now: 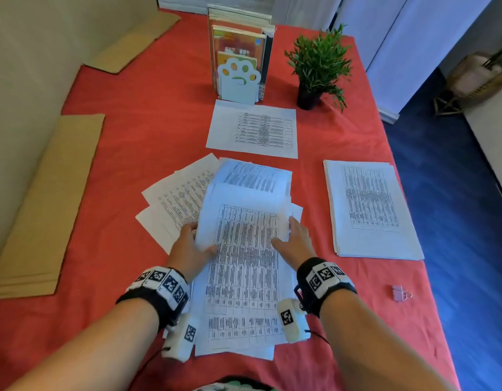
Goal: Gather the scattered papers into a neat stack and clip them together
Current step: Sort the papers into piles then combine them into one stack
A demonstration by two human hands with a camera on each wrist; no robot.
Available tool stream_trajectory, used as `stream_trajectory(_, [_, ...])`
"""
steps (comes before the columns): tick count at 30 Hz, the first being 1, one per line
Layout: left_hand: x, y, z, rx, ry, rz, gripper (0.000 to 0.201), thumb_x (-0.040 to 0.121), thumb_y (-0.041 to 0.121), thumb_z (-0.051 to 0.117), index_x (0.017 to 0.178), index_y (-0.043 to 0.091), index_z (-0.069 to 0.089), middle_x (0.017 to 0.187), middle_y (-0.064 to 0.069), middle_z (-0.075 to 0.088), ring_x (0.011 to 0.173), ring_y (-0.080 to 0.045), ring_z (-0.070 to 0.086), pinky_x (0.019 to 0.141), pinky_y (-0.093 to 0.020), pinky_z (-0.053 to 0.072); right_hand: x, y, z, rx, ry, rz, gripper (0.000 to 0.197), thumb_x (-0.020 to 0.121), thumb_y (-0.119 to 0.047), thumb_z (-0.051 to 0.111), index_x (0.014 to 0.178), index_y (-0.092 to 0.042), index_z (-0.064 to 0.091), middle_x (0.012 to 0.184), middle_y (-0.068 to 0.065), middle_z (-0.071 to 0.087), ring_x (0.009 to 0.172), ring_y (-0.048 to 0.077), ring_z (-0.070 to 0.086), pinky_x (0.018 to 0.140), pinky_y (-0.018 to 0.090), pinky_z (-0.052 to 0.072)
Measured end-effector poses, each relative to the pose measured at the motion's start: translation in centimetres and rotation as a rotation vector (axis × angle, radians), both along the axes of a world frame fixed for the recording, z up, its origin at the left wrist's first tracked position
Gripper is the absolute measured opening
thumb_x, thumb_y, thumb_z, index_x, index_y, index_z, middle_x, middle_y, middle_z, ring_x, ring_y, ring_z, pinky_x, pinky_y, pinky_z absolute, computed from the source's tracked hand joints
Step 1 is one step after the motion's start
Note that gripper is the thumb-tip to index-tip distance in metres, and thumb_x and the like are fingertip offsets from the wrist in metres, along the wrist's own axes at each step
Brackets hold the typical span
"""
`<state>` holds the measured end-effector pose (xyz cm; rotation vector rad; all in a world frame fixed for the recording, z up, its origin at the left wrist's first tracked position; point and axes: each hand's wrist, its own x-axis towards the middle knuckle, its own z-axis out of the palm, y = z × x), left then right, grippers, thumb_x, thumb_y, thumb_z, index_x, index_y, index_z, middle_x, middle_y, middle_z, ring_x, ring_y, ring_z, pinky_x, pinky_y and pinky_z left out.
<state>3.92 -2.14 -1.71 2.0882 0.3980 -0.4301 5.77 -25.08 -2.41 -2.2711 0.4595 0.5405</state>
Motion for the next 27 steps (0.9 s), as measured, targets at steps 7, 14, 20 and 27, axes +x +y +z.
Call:
stream_trajectory(7, [0.6, 1.1, -0.6, -0.003, -0.101, 0.053, 0.028, 0.091, 0.008, 0.054, 0.119, 0.014, 0.055, 0.106, -0.003, 0.063, 0.099, -0.024, 0.059, 0.075, -0.028, 0.044, 0.6, -0.9, 0.1, 0.049, -0.051, -0.108, 0.087, 0.086, -0.031, 0.064, 0.153, -0.018, 0.011, 0.155, 0.01, 0.021, 0.144, 0.033, 0.019, 0.116, 0.048, 0.022])
stream_trajectory(14, [0.7, 0.3, -0.7, -0.218, -0.07, 0.113, 0.029, 0.096, 0.035, 0.047, 0.121, 0.021, 0.05, 0.125, -0.002, 0.057, 0.113, -0.023, 0.055, 0.099, -0.038, 0.043, 0.9, -0.6, 1.0, 0.262, -0.24, -0.168, 0.031, 0.087, -0.019, 0.062, 0.117, -0.014, 0.054, 0.108, 0.0, 0.064, 0.101, 0.021, 0.061, 0.087, 0.034, 0.053])
stream_trajectory(20, [1.7, 1.9, -1.9, 0.402, 0.116, 0.271, 0.072, 0.076, 0.045, 0.069, 0.13, 0.005, 0.043, 0.141, -0.018, 0.033, 0.127, -0.04, 0.035, 0.105, -0.048, 0.038, 1.2, -2.0, 0.4, 0.185, -0.226, -0.24, 0.018, 0.089, -0.012, 0.056, 0.107, -0.008, 0.056, 0.101, 0.001, 0.065, 0.1, 0.025, 0.061, 0.084, 0.033, 0.05])
stream_trajectory(27, [1.6, 1.9, -1.3, 0.38, 0.125, 0.185, 0.062, 0.07, 0.016, 0.076, 0.124, 0.021, 0.047, 0.135, -0.009, 0.03, 0.124, -0.033, 0.029, 0.1, -0.04, 0.036, 1.4, -3.6, 0.1, 0.297, -0.19, -0.349, 0.027, 0.092, -0.006, 0.056, 0.117, -0.013, 0.057, 0.104, 0.002, 0.063, 0.097, 0.023, 0.06, 0.091, 0.035, 0.048])
